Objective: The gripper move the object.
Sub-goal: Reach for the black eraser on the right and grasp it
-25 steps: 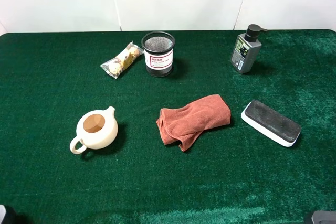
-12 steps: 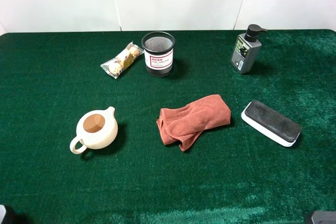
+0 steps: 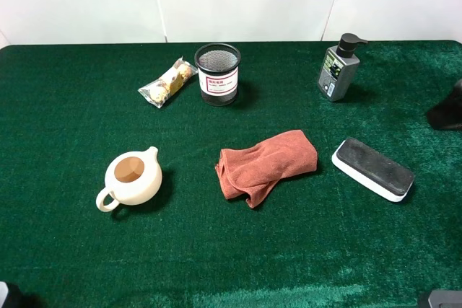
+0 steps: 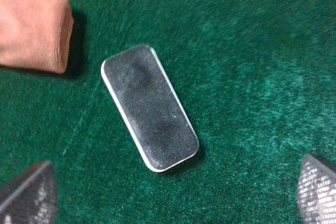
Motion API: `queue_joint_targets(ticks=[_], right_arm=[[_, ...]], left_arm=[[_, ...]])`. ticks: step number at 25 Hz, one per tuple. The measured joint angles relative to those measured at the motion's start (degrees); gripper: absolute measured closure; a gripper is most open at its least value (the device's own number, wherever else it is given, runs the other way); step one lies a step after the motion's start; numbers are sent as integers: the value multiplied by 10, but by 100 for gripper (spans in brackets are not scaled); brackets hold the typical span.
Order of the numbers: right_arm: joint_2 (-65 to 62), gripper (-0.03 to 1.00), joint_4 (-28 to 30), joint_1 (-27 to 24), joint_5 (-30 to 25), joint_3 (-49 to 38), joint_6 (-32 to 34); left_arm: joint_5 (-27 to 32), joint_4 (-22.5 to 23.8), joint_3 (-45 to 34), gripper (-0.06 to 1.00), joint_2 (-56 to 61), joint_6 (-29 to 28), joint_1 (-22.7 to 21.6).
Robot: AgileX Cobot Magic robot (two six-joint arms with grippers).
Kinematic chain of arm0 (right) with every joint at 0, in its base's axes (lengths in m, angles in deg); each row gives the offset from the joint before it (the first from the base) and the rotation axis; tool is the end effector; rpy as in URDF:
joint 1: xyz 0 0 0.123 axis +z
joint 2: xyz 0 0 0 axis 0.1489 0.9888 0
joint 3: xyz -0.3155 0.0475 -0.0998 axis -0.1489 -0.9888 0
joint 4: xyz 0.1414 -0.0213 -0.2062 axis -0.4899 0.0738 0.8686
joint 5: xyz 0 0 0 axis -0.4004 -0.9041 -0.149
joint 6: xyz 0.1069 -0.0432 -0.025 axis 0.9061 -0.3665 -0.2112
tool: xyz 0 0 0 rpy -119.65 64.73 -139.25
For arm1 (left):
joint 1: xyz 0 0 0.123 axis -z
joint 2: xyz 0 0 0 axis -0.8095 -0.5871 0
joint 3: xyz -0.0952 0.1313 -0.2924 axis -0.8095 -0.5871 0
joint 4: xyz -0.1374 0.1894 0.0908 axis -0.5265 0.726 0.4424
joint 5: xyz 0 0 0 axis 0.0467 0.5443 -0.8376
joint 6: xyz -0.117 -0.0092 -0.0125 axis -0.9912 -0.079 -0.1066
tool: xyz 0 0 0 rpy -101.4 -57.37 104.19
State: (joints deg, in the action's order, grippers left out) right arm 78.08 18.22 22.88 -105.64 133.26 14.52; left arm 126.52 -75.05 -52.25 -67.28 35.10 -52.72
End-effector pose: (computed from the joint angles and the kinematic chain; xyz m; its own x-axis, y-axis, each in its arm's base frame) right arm 0.1392 0.0343 0.3104 -0.7449 -0.4909 -0.4518 -0.4805 0.8645 -0.1471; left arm -0.0335 -0.0100 0.2653 -0.4355 0.1302 -0.8907 0.1582 0.9852 0.0666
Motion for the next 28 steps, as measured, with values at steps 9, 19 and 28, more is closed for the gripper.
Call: queue_joint_targets(ticks=[9, 19, 28], right_arm=[[98, 27, 0, 0, 30, 1, -90], [240, 27, 8, 0, 99, 1, -151], [339, 27, 24, 0, 142, 1, -163]], left_arm=[[0, 0, 0, -5, 0, 0, 0], [0, 0, 0, -5, 0, 0, 0], [0, 0, 0, -5, 0, 0, 0]])
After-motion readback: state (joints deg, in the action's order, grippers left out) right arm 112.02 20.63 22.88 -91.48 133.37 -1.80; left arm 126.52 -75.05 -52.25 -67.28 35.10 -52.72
